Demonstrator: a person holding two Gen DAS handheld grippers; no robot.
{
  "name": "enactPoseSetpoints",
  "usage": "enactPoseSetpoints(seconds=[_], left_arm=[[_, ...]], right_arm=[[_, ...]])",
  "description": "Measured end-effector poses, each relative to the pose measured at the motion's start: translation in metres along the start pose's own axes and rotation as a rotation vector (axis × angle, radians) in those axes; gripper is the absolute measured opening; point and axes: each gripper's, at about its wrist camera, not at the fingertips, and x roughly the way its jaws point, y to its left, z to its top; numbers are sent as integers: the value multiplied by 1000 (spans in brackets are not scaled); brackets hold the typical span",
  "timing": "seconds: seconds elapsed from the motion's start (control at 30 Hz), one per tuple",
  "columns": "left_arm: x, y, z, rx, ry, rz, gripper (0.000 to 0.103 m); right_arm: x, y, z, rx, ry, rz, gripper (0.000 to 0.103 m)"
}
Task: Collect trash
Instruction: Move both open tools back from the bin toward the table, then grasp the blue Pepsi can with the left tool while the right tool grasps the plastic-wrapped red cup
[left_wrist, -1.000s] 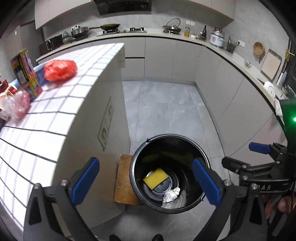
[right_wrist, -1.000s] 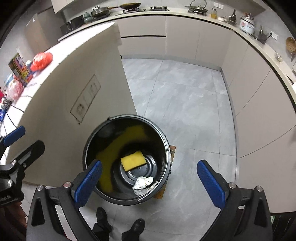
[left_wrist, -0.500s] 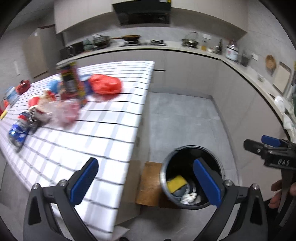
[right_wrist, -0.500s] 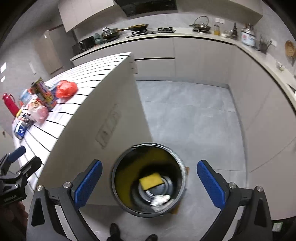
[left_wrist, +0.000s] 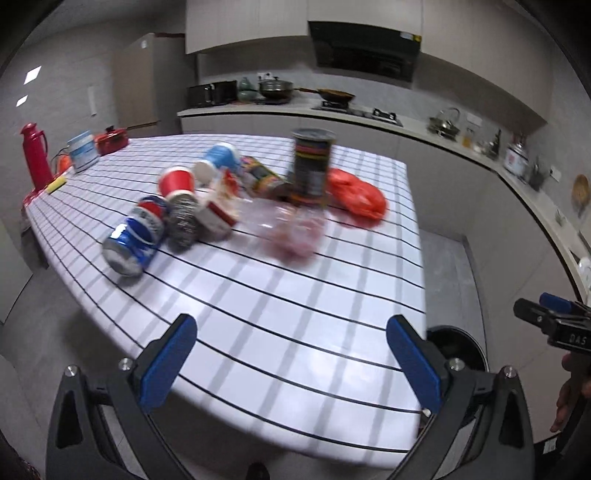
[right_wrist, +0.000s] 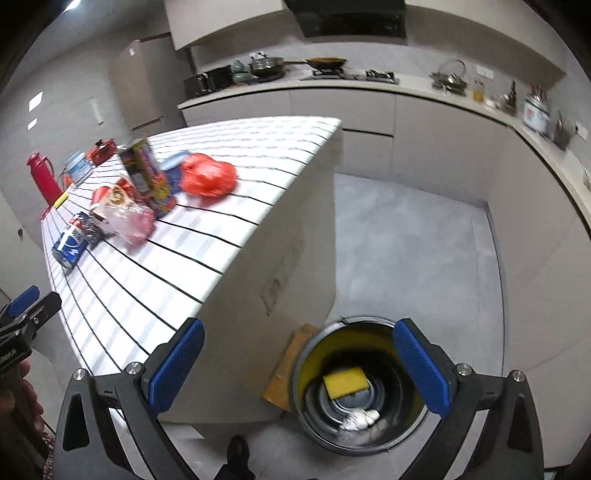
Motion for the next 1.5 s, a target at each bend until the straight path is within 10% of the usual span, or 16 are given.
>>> enactPoseSetpoints(seconds=[0.73, 1.23, 1.4, 1.5], left_arm=[[70, 175, 45, -100, 46, 5, 98], [138, 202, 65, -97, 128, -92, 88], [144, 205, 61, -106, 143, -113, 69], [142, 207, 59, -112, 135, -116, 68]], right_arm=[[77, 202, 72, -113, -18, 90, 103], [161, 235, 92, -82, 64, 68, 102], [170, 242, 87, -72, 90, 120, 66], [175, 249, 82, -84, 109, 124, 63]])
